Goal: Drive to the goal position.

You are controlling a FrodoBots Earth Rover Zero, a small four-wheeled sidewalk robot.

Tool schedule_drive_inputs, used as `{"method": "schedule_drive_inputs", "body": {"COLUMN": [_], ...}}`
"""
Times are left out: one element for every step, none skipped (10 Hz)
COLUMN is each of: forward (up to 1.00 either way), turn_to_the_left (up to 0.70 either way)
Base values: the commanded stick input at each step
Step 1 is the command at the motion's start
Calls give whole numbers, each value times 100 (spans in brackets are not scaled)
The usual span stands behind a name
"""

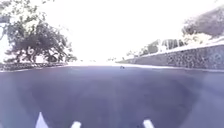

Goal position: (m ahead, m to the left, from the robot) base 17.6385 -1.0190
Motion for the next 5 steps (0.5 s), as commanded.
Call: {"method": "schedule_drive_inputs", "body": {"forward": [70,70,70,70,70], "turn_to_the_left": [0,0,0,0,0]}}
